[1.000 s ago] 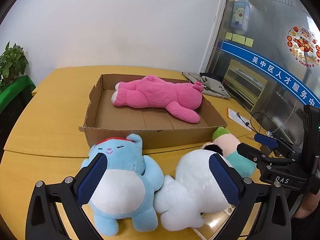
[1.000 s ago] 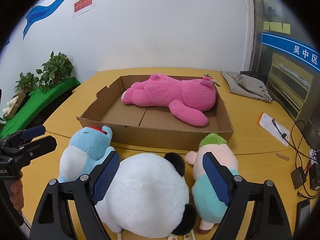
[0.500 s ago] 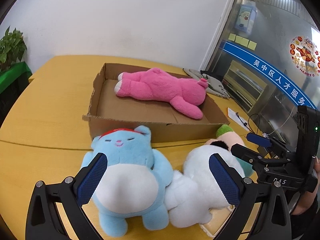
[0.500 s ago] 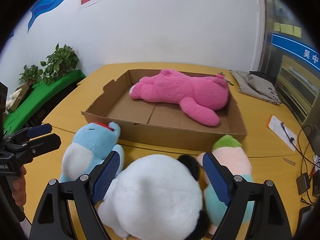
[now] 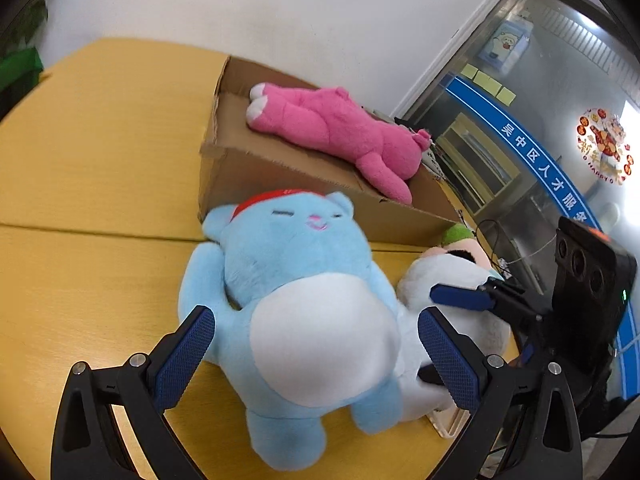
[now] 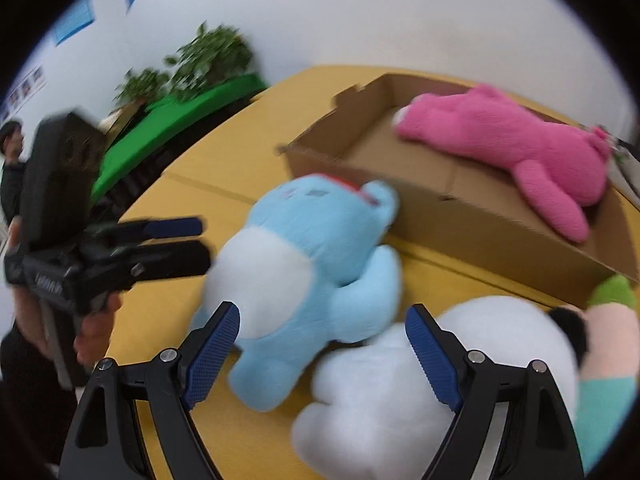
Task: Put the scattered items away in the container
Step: 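Close the left gripper on the light-blue bear while the right gripper closes on it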
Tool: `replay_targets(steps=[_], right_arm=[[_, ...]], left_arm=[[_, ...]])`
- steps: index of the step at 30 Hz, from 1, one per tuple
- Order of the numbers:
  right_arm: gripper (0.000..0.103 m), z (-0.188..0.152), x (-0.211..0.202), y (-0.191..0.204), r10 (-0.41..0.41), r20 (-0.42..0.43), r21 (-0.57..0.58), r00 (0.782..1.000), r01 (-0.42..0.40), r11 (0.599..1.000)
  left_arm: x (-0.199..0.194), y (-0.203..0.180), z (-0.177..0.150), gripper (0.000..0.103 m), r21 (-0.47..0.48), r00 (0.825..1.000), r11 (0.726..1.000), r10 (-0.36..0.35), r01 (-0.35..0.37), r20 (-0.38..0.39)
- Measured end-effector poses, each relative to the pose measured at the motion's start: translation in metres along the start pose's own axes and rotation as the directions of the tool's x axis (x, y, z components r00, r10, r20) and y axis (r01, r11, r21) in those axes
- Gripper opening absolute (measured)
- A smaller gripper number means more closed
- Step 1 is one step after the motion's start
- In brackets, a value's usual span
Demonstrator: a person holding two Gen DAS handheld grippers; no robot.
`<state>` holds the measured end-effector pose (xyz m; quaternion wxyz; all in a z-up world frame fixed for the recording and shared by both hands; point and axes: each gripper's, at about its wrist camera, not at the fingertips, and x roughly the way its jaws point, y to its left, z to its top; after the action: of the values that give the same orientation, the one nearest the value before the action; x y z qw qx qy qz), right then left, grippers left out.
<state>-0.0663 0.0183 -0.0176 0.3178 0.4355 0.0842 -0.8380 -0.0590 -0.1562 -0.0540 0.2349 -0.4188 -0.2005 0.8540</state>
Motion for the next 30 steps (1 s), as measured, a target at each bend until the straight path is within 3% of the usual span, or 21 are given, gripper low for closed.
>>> replay_targets(steps=[4, 6, 9, 14, 16, 19, 24, 27, 30], right_arm=[[0.085, -0.002, 0.027, 0.025, 0.027, -0.031, -0.095, 0.999, -0.030, 0.995], [0.089, -0.002, 0.039, 0.032, -0.017, -0.030, -0.139, 0.999, 0.012, 0.990], [0.094, -0.003, 0.050, 0.041, -0.042, -0.010, -0.212, 0.999, 0.039, 0.976], [0.085, -0.007, 0.057, 0.036, -0.030, -0.015, -0.218, 0.999, 0.026, 0.976], [0.074, -0.008, 0.052, 0.033, -0.015, -0.002, -0.204, 1.000, 0.014, 0.979], [0.066, -0.009, 0.042, 0.034, -0.005, 0.026, -0.195, 1.000, 0.010, 0.981], [0.066, 0.001, 0.014, 0.035, -0.012, 0.082, -0.178, 0.997, 0.026, 0.984], [0.066, 0.023, -0.015, 0.033, -0.004, 0.162, -0.182, 0.987, 0.034, 0.983], [0.066, 0.054, -0.036, 0.026, -0.027, 0.240, -0.230, 0.970, 0.084, 0.970]], left_arm=[[0.015, 0.010, 0.002, 0.102, -0.019, 0.997, 0.997, -0.073, 0.072, -0.035], [0.025, 0.003, 0.003, 0.102, 0.020, 0.993, 0.994, -0.102, 0.103, -0.061], [0.043, -0.010, 0.000, 0.099, 0.110, 0.991, 0.992, -0.043, 0.057, -0.125], [0.043, -0.020, -0.003, 0.087, 0.144, 0.992, 0.989, -0.001, 0.019, -0.129], [0.036, -0.021, -0.003, 0.082, 0.126, 0.993, 0.992, -0.003, 0.018, -0.117], [0.026, -0.027, -0.001, 0.076, 0.119, 0.995, 0.993, 0.008, 0.003, -0.099], [0.008, -0.051, 0.021, 0.076, 0.142, 0.999, 0.990, 0.011, -0.006, -0.031], [-0.014, -0.071, 0.053, 0.075, 0.165, 0.999, 0.986, -0.008, 0.001, 0.045], [-0.021, -0.097, 0.088, 0.075, 0.245, 0.995, 0.969, 0.011, -0.036, 0.104]])
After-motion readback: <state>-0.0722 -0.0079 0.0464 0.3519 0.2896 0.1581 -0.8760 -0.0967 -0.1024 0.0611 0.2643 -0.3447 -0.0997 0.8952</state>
